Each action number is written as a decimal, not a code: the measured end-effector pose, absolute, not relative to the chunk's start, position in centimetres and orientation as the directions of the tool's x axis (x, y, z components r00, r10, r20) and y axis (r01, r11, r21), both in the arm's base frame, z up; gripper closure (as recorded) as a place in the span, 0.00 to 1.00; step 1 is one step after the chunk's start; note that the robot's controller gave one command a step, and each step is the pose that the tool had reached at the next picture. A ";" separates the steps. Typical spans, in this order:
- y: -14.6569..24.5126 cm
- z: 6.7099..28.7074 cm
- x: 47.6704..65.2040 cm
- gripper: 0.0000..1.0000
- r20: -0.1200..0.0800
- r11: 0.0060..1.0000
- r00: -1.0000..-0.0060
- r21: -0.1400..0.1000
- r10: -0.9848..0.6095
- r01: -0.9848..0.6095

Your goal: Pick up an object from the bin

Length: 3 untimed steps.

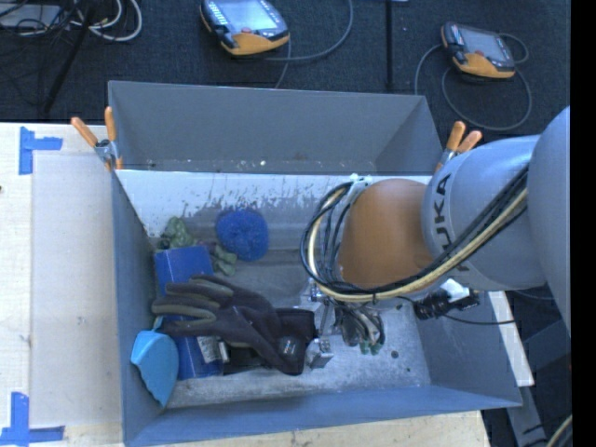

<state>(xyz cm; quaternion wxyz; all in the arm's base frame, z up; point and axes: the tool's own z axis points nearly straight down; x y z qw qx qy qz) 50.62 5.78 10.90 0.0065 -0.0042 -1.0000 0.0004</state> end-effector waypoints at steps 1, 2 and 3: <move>6.6 21.9 50.5 1.00 0.001 1.000 -1.000 0.000 0.000 0.000; 6.6 21.9 50.5 1.00 0.001 1.000 -1.000 0.000 0.000 0.000; 7.0 18.9 50.5 1.00 -0.004 0.999 -0.999 0.001 0.053 0.053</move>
Offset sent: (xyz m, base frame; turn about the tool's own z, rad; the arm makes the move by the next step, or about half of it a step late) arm 0.0000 0.0000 0.0000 0.0000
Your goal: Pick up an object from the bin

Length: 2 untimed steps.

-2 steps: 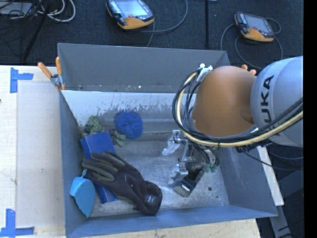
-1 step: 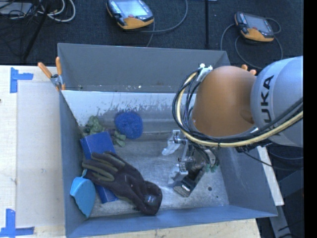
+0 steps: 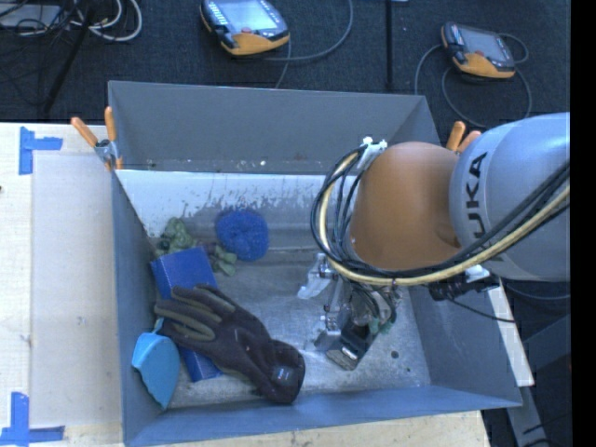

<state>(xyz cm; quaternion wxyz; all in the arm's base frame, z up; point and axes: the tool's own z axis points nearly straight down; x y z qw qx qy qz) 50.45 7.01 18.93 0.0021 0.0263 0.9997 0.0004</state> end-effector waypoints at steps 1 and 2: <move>6.5 15.4 51.1 1.00 0.002 0.995 -0.995 0.000 0.099 0.099; 6.4 14.7 51.3 1.00 0.002 0.995 -0.995 0.000 0.104 0.104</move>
Offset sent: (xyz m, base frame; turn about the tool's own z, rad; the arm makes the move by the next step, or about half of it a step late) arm -0.0074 -0.0026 -0.0297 0.0226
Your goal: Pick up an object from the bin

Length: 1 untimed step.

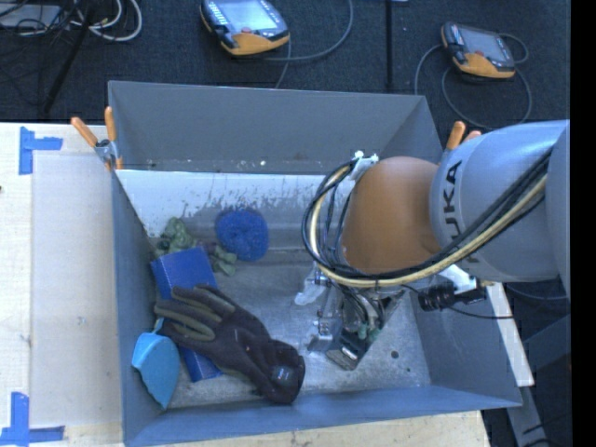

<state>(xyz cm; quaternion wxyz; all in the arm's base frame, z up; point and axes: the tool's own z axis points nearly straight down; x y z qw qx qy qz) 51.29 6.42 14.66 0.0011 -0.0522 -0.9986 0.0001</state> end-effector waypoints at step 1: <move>4.1 14.0 53.5 1.00 0.002 0.998 -0.998 0.001 -0.056 -0.056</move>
Offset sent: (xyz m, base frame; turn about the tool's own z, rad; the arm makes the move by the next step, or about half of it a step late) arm -0.0090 0.0049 0.0366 -0.1379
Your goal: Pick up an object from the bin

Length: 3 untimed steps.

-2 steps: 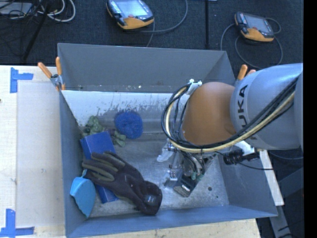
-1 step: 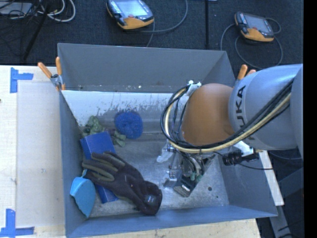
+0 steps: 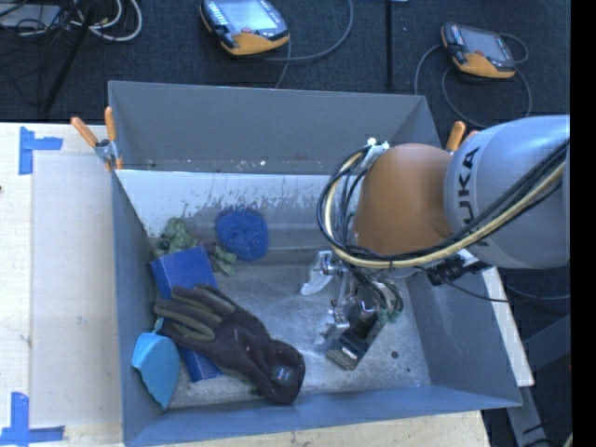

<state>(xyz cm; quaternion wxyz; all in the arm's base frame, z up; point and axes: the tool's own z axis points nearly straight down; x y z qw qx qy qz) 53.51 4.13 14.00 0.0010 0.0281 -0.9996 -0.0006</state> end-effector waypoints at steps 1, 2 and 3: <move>4.6 16.1 52.4 1.00 0.003 0.992 -0.992 -0.001 -0.129 -0.129; 5.8 20.7 51.7 0.00 0.012 0.999 -0.999 0.003 -0.034 -0.034; 2.5 26.6 55.3 0.00 -0.012 1.000 -1.000 -0.001 -0.006 -0.006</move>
Offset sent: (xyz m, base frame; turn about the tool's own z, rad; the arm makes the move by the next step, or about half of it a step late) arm 0.0142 -0.0145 0.1211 0.0462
